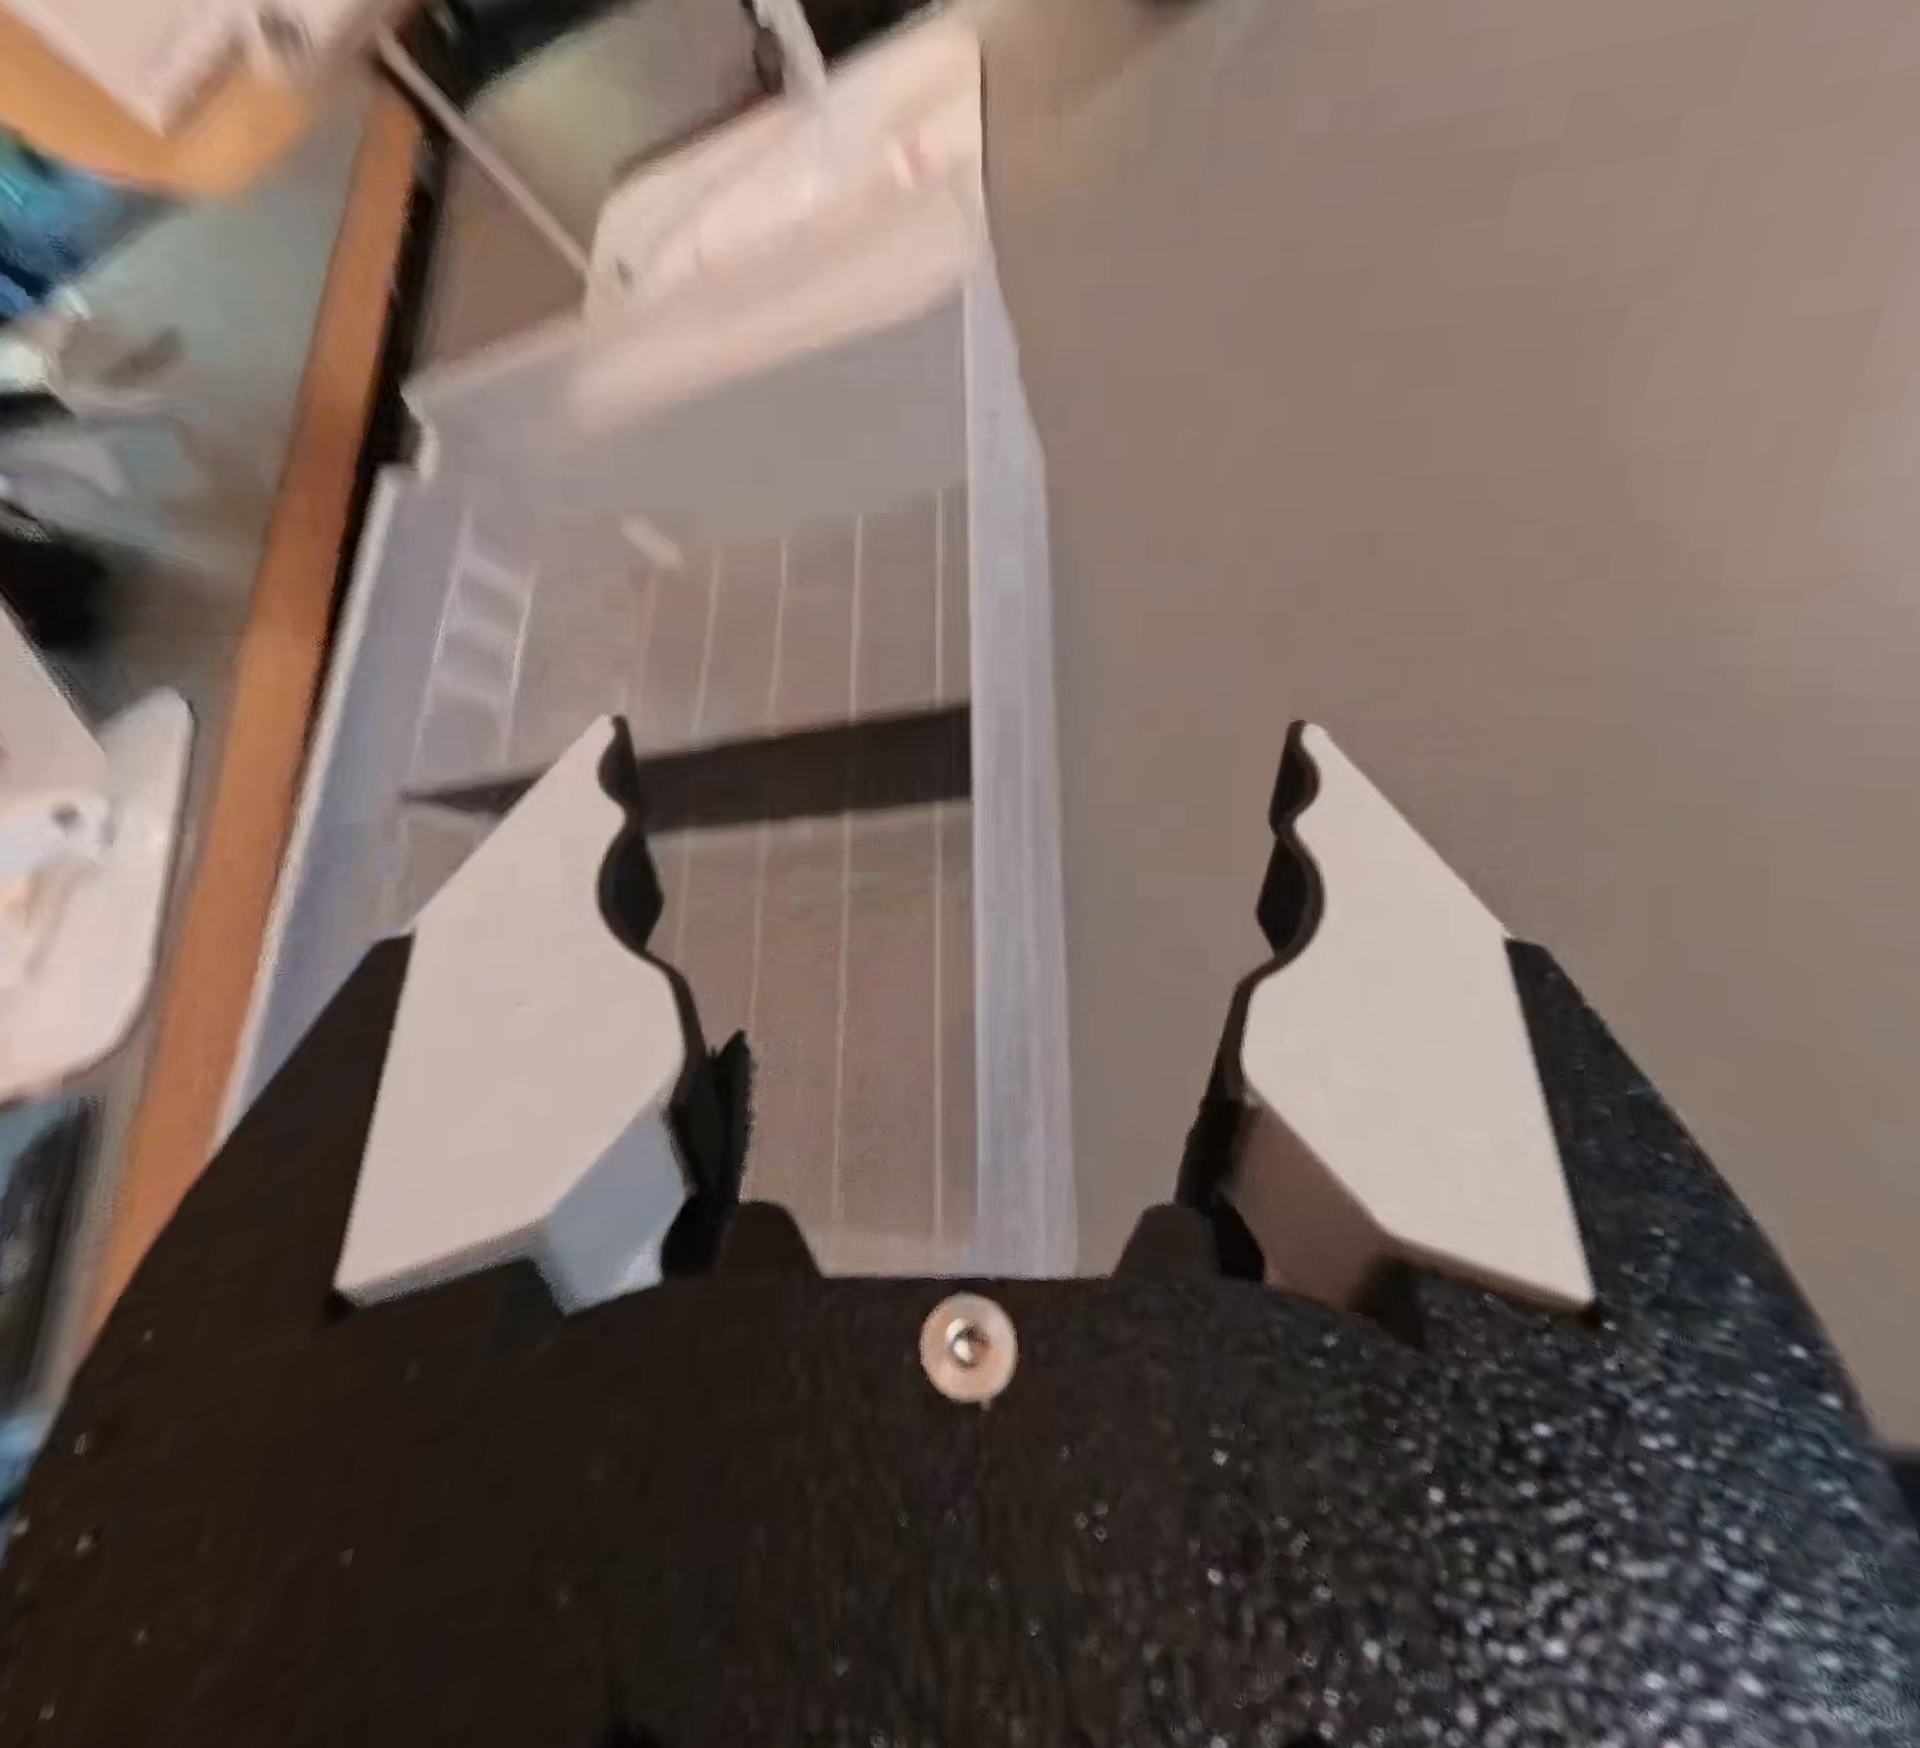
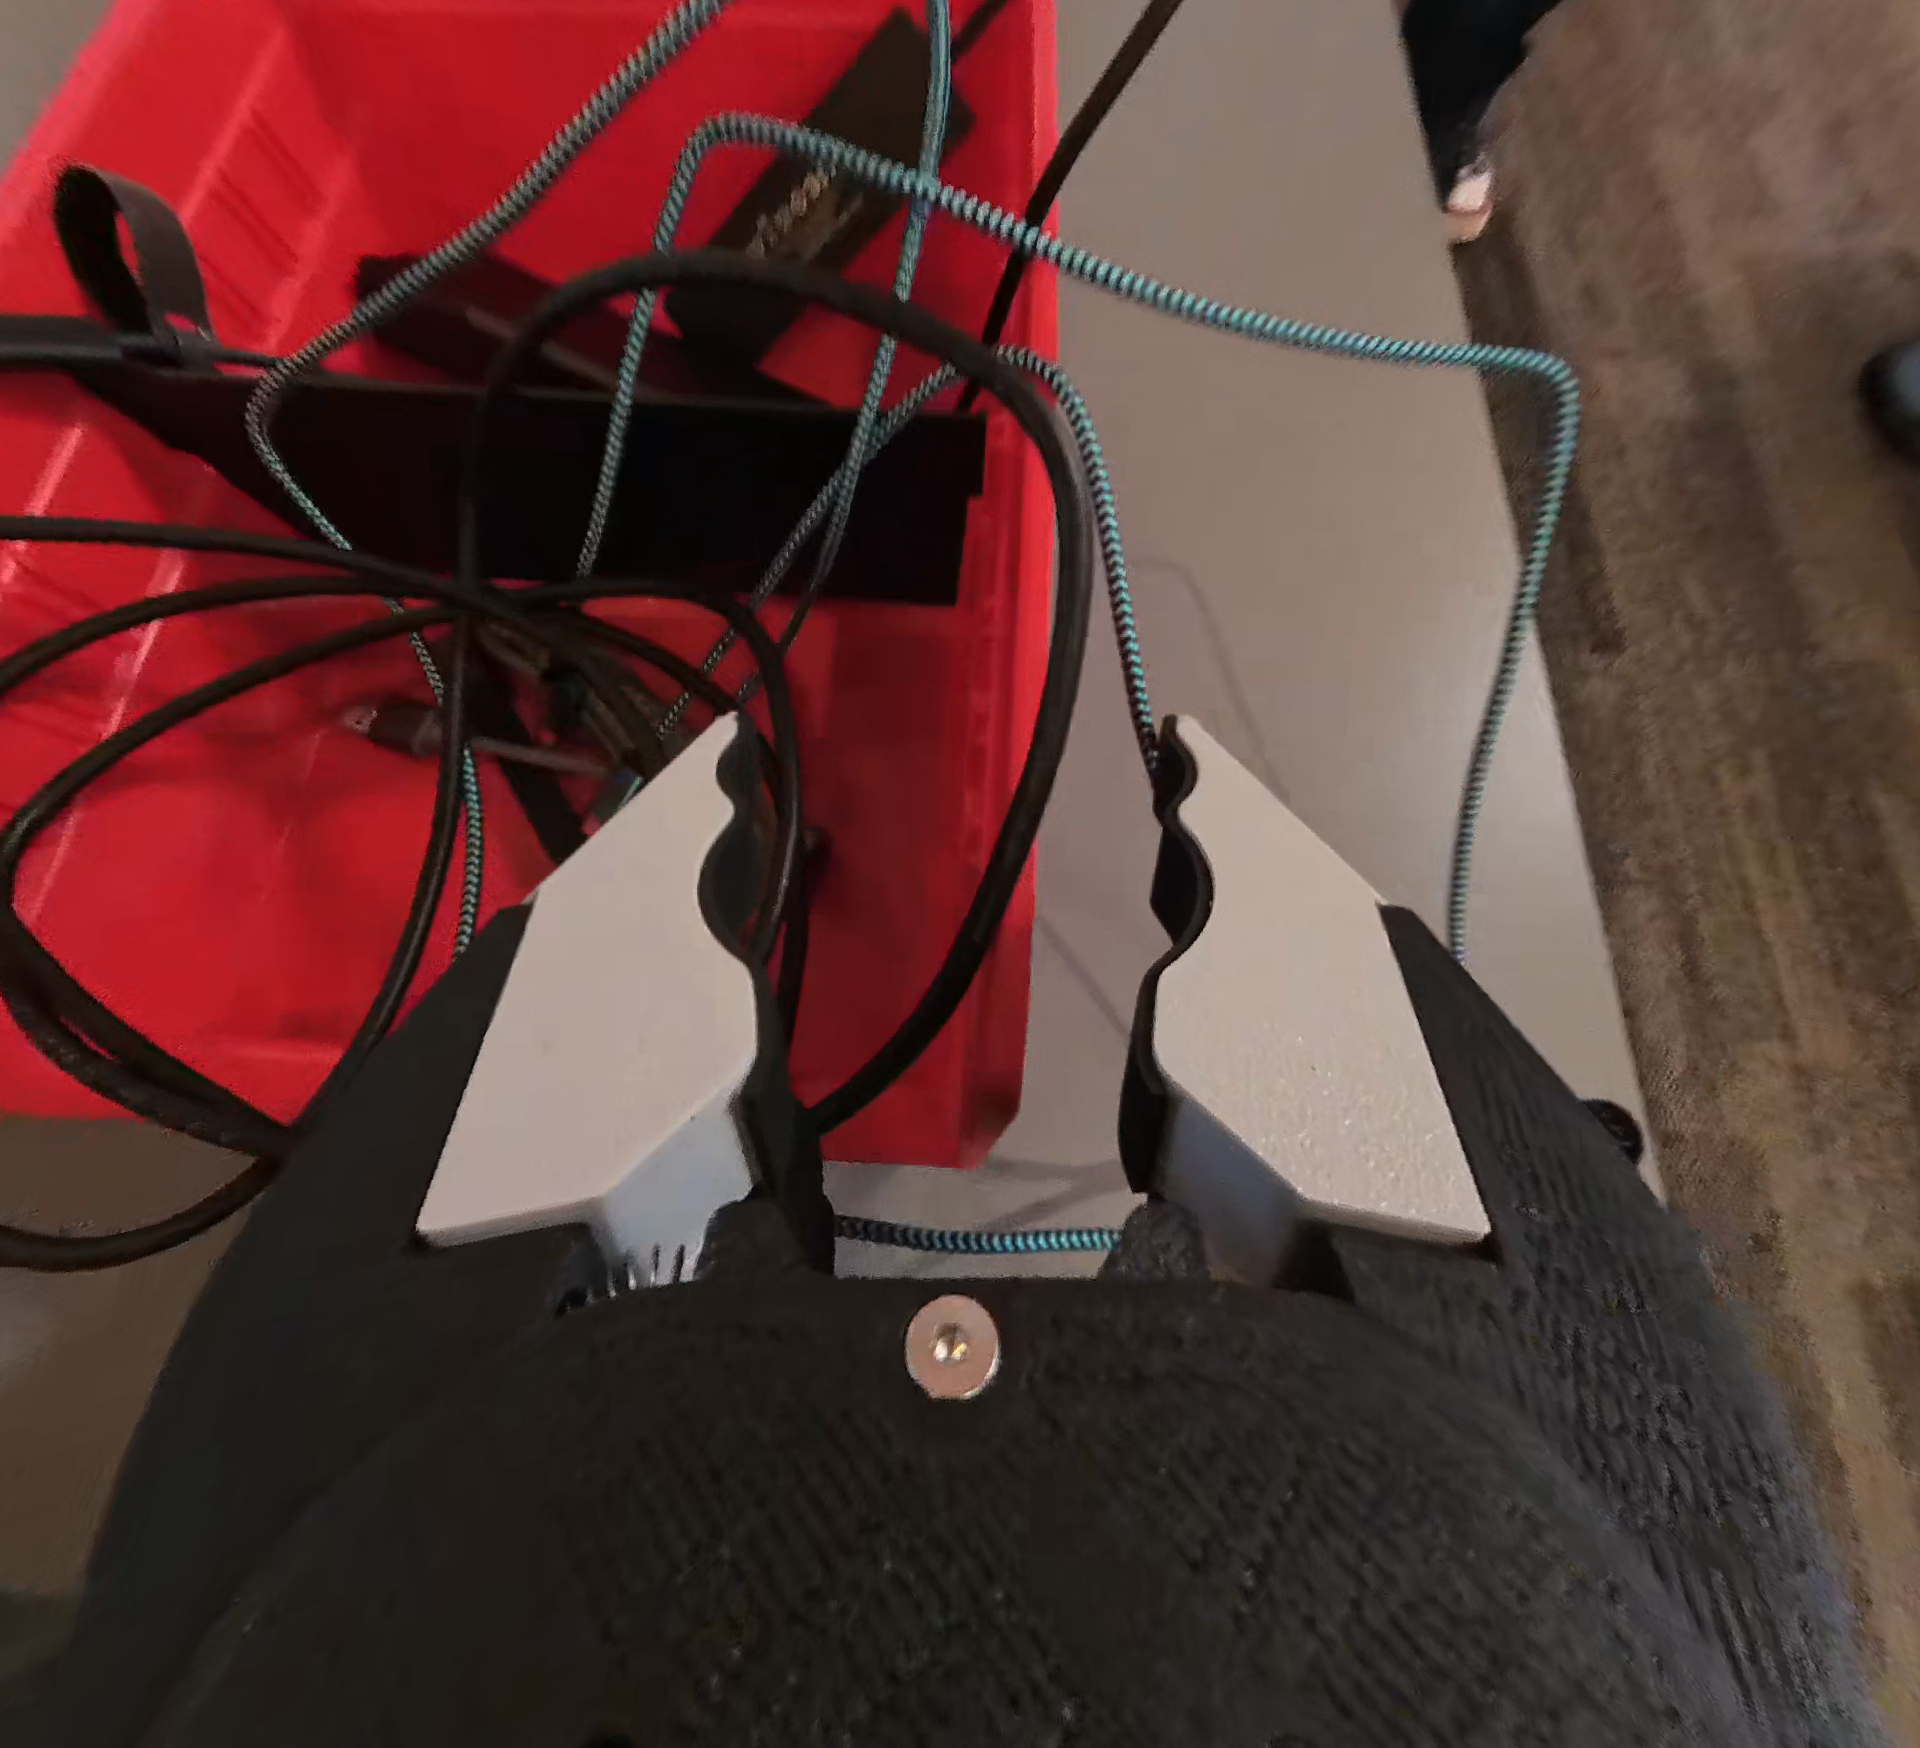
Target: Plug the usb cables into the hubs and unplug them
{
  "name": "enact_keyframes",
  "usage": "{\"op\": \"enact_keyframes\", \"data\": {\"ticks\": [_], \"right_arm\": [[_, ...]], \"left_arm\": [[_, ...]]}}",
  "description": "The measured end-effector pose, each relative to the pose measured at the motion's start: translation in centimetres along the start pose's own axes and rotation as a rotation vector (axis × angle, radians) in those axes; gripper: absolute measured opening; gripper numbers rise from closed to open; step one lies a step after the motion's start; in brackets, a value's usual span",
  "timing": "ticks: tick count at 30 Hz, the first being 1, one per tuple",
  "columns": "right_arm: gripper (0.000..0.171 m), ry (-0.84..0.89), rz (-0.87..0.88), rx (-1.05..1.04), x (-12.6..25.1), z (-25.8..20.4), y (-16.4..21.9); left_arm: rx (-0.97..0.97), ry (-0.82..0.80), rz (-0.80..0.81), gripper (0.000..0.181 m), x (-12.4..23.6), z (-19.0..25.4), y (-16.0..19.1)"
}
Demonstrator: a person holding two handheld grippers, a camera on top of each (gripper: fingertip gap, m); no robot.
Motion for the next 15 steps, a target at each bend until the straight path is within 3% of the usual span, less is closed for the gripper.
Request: {"op": "enact_keyframes", "data": {"ticks": [5,7,10,15], "right_arm": [[0.069,0.040,-0.090,0.005,-1.4,-0.2,0.4],[0.065,0.054,-0.098,0.001,-1.6,-0.4,0.4],[0.057,0.053,-0.118,-0.010,-1.8,-0.6,0.5],[0.039,0.058,-0.129,-0.012,-2.1,-0.6,0.6]], "left_arm": [[0.154,0.195,-0.196,0.091,-0.8,-0.9,4.6],[0.138,0.202,-0.242,0.082,-1.4,-0.8,5.9],[0.081,0.180,-0.283,0.068,-2.1,-0.6,6.9],[0.071,0.287,-0.277,0.052,-2.3,-0.2,6.8]]}}
Point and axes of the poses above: each gripper's, where its closed fingertips meet, x back along the fingers, y out of its underside, z = x × y across the jaws, the point moved 10 cm from there along x, back along the fingers, and after that the axes turned 6 degrees about -y, right-handed, at the moved point
